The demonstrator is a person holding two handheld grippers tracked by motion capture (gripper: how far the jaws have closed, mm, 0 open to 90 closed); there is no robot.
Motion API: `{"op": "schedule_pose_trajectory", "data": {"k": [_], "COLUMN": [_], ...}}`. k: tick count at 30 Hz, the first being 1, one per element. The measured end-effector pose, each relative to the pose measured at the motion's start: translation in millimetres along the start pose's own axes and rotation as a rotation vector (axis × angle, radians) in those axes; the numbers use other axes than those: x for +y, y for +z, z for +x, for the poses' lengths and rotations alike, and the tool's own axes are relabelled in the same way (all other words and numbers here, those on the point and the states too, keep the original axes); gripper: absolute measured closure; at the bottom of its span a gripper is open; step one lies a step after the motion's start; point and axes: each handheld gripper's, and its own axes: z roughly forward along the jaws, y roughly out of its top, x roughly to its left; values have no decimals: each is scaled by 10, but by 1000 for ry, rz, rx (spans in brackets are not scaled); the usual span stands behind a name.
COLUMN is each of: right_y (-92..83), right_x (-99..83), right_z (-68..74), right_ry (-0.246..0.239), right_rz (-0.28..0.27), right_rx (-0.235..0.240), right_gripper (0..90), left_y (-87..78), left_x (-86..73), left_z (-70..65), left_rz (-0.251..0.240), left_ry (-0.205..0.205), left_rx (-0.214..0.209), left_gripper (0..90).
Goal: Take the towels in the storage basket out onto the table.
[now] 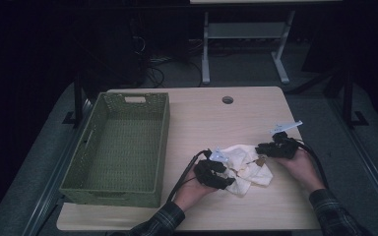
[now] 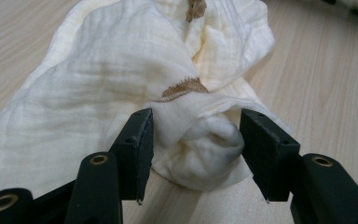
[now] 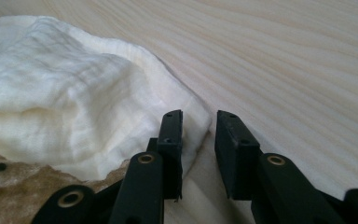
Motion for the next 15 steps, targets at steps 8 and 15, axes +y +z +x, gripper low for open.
{"op": "schedule_pose_trajectory", "data": {"k": [8,15], "right_y": [-70,-362], "right_x": [22,137], "right_z": [36,73], "right_ry": [-20,-43], "right_rz": [-33,-147], "right_rx": [-23,-85], "right_gripper": [877,882], "left_y": [-12,-41], "left_x": [-3,-4], "left_z": [11,23], "left_rz": [0,-6], "left_ry": [5,2], "left_rx": [10,18], "left_gripper": [450,448]}}
